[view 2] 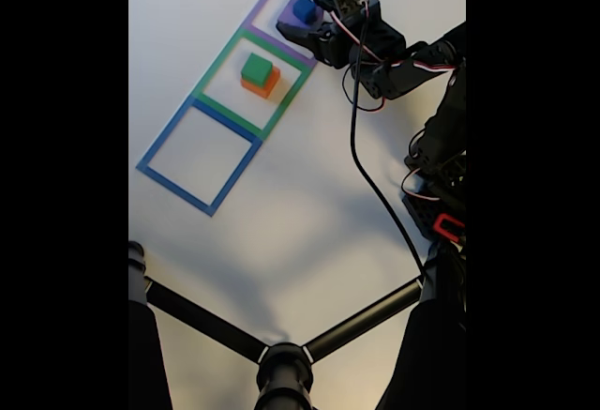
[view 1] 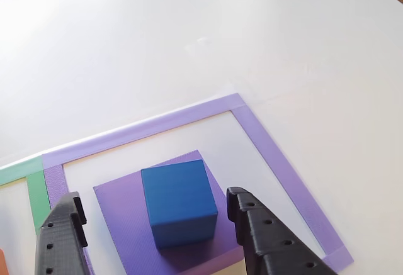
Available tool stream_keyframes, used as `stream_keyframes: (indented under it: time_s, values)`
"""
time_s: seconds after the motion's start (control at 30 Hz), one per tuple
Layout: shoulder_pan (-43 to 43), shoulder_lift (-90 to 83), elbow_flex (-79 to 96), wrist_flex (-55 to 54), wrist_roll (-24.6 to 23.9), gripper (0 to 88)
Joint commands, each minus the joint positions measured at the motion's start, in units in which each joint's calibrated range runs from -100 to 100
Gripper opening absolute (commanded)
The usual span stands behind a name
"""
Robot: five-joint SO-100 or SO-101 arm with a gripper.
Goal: Tower of hanoi
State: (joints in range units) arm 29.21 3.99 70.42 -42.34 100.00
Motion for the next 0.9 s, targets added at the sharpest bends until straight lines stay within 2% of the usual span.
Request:
stream_keyframes:
  time_s: [0.0,0.87]
  values:
    - [-0.12,-0.47,-0.95,-1.40,0.00,20.6]
    - [-1.18,-0.79,-1.04,-1.40,0.00,5.5]
